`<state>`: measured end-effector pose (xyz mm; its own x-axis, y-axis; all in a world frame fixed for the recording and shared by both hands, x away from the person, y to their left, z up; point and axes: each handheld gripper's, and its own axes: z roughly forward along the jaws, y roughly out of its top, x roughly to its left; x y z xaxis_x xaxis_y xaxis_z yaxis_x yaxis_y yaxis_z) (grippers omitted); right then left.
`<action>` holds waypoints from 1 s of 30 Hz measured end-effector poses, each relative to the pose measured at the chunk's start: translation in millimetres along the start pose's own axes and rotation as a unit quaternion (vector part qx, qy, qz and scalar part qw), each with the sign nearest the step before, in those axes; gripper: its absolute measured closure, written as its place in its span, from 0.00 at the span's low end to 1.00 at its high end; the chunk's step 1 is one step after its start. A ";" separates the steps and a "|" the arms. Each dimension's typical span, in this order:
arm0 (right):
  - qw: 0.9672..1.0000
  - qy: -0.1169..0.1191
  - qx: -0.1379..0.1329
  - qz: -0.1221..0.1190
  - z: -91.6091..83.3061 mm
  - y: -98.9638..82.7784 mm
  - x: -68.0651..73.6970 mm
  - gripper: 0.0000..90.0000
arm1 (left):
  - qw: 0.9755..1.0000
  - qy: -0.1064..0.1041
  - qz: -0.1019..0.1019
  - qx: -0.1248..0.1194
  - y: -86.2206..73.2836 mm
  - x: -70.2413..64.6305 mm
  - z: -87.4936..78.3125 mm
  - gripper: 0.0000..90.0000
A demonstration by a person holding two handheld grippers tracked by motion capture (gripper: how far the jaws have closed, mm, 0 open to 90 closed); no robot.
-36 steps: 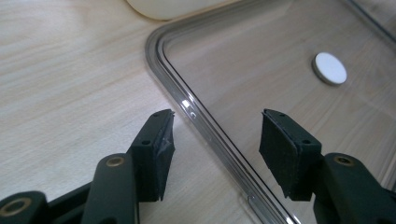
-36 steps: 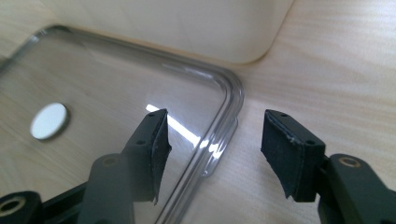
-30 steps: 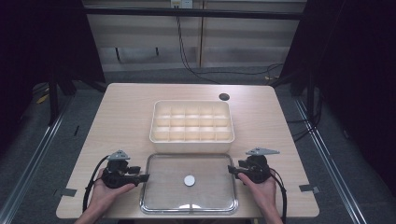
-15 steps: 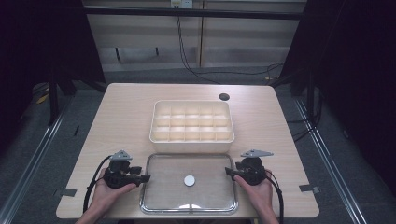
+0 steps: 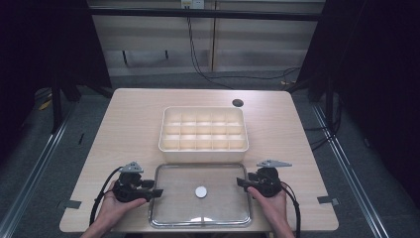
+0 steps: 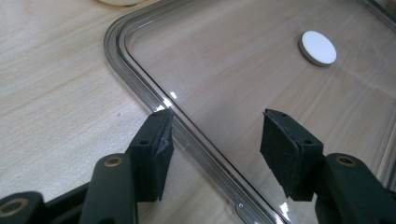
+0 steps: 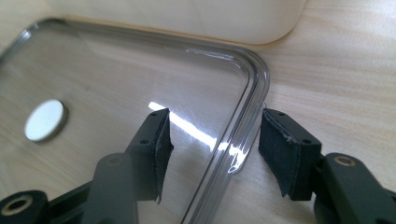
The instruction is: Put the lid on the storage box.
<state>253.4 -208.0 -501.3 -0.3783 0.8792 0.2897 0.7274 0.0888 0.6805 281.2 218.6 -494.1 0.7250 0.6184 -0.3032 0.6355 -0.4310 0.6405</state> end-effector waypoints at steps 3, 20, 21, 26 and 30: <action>0.999 0.021 -0.007 0.043 -1.3 -0.7 -5.8 0.51 | 1.000 0.001 0.002 0.000 -0.1 -0.5 0.1 0.48; 0.983 0.096 -0.039 0.151 -9.8 -7.3 -24.2 0.59 | 1.000 -0.001 -0.002 0.000 -0.2 0.6 -0.5 0.49; 0.982 0.100 -0.040 0.154 -10.6 -7.6 -24.6 0.59 | 1.000 -0.001 -0.002 0.000 -0.2 0.5 -0.5 0.49; 0.973 0.128 -0.050 0.188 -12.5 -11.3 -30.3 0.61 | 1.000 0.001 -0.004 -0.001 -0.3 0.3 -0.6 0.49; 0.966 0.158 -0.048 0.199 -11.9 -13.1 -33.5 0.68 | 1.000 0.002 -0.002 -0.002 -0.5 0.5 -0.3 0.49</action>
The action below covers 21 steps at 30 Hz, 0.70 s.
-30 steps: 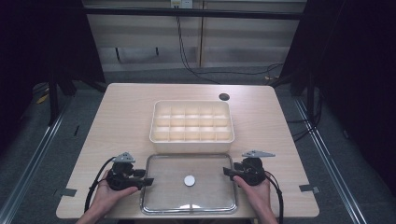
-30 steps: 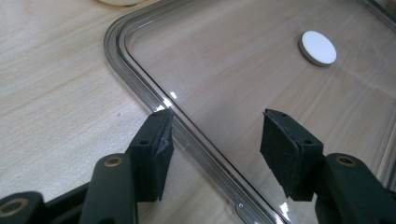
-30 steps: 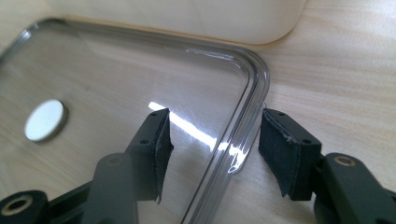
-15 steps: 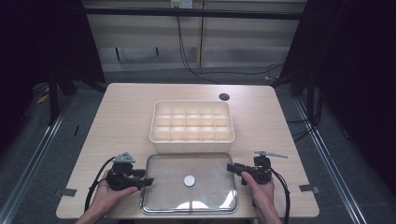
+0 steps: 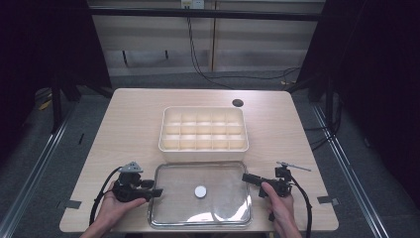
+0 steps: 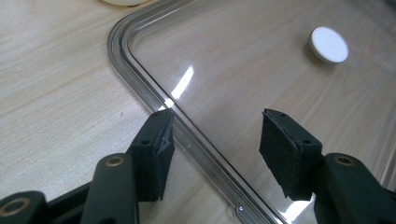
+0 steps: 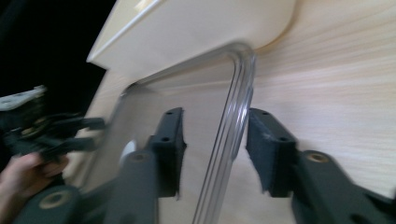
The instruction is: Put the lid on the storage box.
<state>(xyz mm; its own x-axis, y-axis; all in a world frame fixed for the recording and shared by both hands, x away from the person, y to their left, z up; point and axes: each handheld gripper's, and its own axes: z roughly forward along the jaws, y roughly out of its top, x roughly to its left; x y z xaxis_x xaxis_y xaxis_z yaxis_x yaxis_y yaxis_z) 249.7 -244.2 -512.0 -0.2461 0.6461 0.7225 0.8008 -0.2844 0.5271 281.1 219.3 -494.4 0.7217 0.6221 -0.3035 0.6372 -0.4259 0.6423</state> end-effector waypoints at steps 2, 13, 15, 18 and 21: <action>1.000 0.022 0.009 0.000 3.9 -1.6 3.0 0.69 | 1.000 0.001 -0.001 -0.001 0.1 -0.3 0.4 0.50; 0.999 0.009 0.025 -0.033 9.1 2.0 6.6 0.69 | 1.000 -0.001 0.003 -0.003 0.3 1.7 0.5 0.50; 0.998 0.020 0.036 -0.038 12.2 1.8 7.4 0.70 | 1.000 -0.004 0.002 -0.004 0.4 2.6 0.6 0.50; 0.998 0.015 0.031 -0.046 12.4 3.0 10.1 0.73 | 1.000 -0.003 0.001 -0.007 0.2 2.8 1.1 0.50; 0.998 0.017 0.023 -0.049 9.8 4.2 11.0 0.75 | 1.000 -0.003 0.004 -0.006 0.6 1.8 1.5 0.48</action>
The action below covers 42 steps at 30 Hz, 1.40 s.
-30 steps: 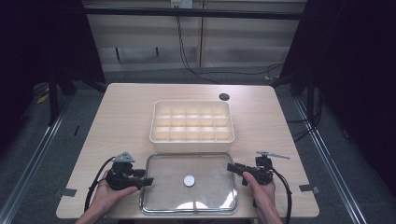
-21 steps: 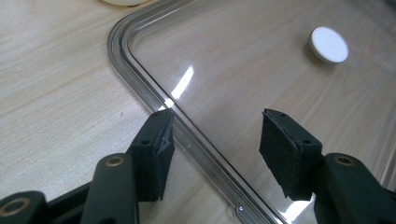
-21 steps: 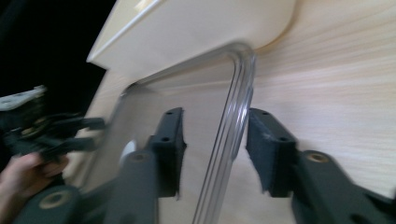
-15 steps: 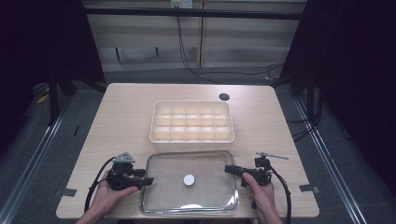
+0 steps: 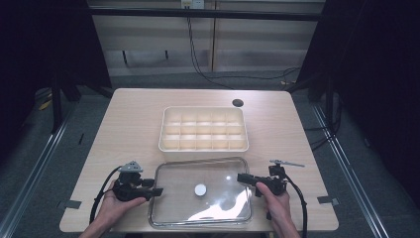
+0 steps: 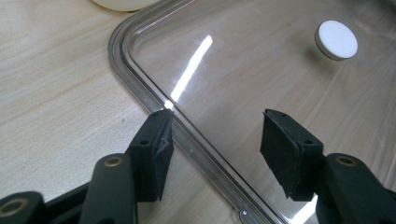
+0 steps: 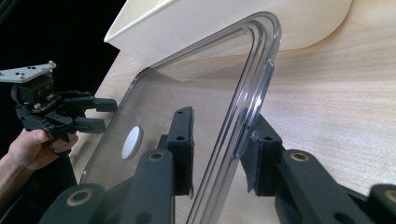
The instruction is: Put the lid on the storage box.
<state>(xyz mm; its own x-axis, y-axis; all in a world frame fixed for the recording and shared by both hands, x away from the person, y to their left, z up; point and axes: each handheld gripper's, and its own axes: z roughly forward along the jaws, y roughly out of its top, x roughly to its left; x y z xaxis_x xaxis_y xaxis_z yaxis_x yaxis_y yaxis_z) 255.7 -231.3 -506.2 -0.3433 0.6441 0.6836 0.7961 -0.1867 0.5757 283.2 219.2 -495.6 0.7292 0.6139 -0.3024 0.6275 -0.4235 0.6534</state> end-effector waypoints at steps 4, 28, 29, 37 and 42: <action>1.000 0.003 -0.007 -0.004 -1.0 0.2 0.9 0.77 | 1.000 -0.003 -0.003 0.001 0.2 0.0 0.0 0.44; 0.999 0.024 -0.028 -0.033 -11.7 1.0 9.9 0.81 | 0.999 -0.017 -0.042 -0.013 2.3 6.5 1.7 0.29; 0.999 0.026 -0.028 -0.033 -11.7 1.0 10.0 0.81 | 0.999 -0.018 -0.040 -0.013 2.4 6.7 1.9 0.29; 0.999 0.029 -0.025 -0.039 -9.9 1.2 12.2 0.81 | 0.998 -0.034 -0.046 -0.016 3.1 7.5 3.9 0.35; 0.999 0.019 -0.020 -0.039 -9.1 1.4 11.9 0.80 | 0.998 -0.050 -0.039 -0.008 3.8 7.5 3.8 0.37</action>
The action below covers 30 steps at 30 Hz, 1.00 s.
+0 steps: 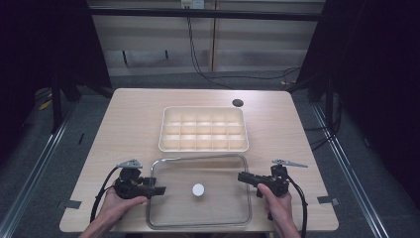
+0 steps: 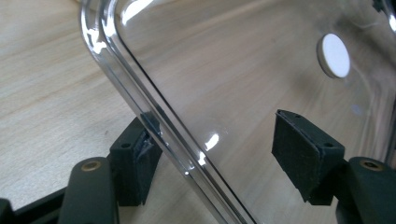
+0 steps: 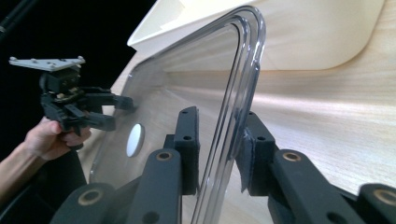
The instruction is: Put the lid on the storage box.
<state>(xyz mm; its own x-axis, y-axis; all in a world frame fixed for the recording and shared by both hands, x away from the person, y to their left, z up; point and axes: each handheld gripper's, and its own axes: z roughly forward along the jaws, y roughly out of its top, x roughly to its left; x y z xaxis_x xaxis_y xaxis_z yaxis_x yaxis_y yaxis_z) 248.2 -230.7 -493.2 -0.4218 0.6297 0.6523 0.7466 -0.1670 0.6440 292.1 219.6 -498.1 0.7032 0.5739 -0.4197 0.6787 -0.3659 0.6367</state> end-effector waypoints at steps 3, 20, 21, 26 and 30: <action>1.000 -0.003 0.006 -0.001 0.7 0.3 -1.0 0.80 | 1.000 -0.009 -0.006 0.005 0.1 0.0 -0.4 0.39; 0.999 -0.033 0.017 -0.011 3.5 0.9 2.4 0.75 | 0.999 -0.020 -0.014 -0.029 0.8 -2.3 -11.9 0.53; 0.999 -0.032 0.016 -0.009 3.1 1.2 3.0 0.75 | 0.999 -0.019 -0.011 -0.032 1.0 -2.1 -13.2 0.54; 0.999 -0.038 0.010 -0.016 2.4 2.3 5.7 0.74 | 0.999 -0.016 -0.010 -0.039 2.4 -4.2 -15.8 0.56; 0.998 -0.052 0.018 -0.029 4.4 3.9 8.6 0.71 | 0.999 -0.014 -0.008 -0.041 3.2 -5.3 -17.6 0.58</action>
<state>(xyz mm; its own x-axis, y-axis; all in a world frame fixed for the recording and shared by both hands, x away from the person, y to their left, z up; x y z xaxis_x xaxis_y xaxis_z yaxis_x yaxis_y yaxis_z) 249.7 -222.6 -486.8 -0.4106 0.7132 0.5681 0.7409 -0.1023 0.6638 286.8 228.3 -482.4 0.6981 0.5585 -0.4480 0.6718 -0.2944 0.6797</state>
